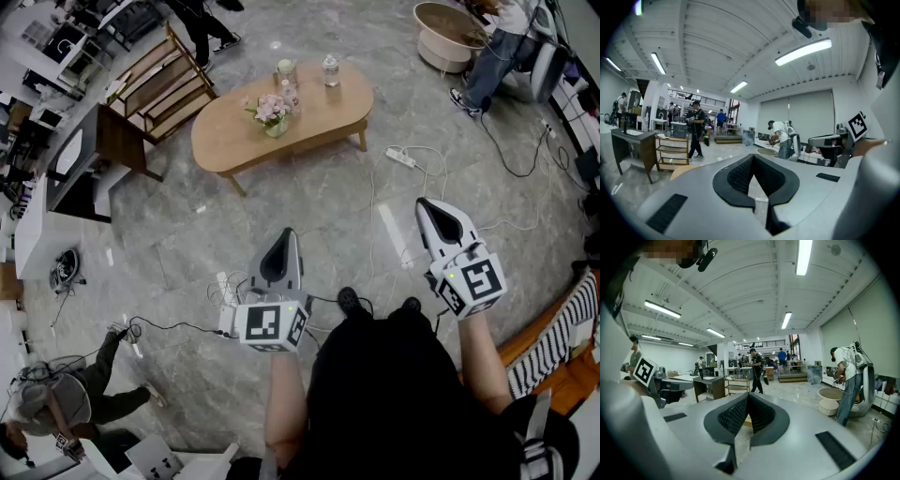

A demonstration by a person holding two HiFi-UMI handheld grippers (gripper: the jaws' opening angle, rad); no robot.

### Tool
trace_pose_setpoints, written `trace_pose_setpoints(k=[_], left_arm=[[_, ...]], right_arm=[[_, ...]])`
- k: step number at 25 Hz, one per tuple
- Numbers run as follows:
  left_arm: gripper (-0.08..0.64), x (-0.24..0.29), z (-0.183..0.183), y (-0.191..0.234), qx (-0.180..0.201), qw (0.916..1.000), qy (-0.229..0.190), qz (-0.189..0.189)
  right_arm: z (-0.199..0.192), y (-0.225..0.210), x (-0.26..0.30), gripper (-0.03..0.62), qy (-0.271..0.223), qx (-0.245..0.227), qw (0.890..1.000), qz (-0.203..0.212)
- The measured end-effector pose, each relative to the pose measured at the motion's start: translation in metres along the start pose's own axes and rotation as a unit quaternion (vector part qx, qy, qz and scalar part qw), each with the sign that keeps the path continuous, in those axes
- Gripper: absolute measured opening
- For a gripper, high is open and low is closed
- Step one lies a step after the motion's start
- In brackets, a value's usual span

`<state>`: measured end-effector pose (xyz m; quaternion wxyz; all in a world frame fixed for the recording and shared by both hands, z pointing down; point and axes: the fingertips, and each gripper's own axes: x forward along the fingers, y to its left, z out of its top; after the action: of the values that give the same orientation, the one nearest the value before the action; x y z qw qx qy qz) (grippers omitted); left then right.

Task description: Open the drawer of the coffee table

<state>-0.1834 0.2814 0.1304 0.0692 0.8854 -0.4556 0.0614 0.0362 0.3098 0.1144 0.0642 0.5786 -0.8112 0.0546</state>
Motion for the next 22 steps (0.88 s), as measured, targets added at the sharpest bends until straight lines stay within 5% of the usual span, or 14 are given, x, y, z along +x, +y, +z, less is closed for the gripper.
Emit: trace_pose_setpoints(k=[13,22], left_arm=[[0.012,-0.013,-0.001,-0.016,-0.007,1.0,-0.002,-0.006],[0.014,-0.014,-0.007,-0.003,-0.016,0.9998,0.005,-0.006]], right_arm=[[0.005,0.008,-0.024,0.012,0.0,-0.012,1.0,-0.005],[0.004,0.004,-0.016,0.012,-0.007,0.023,0.999,-0.028]])
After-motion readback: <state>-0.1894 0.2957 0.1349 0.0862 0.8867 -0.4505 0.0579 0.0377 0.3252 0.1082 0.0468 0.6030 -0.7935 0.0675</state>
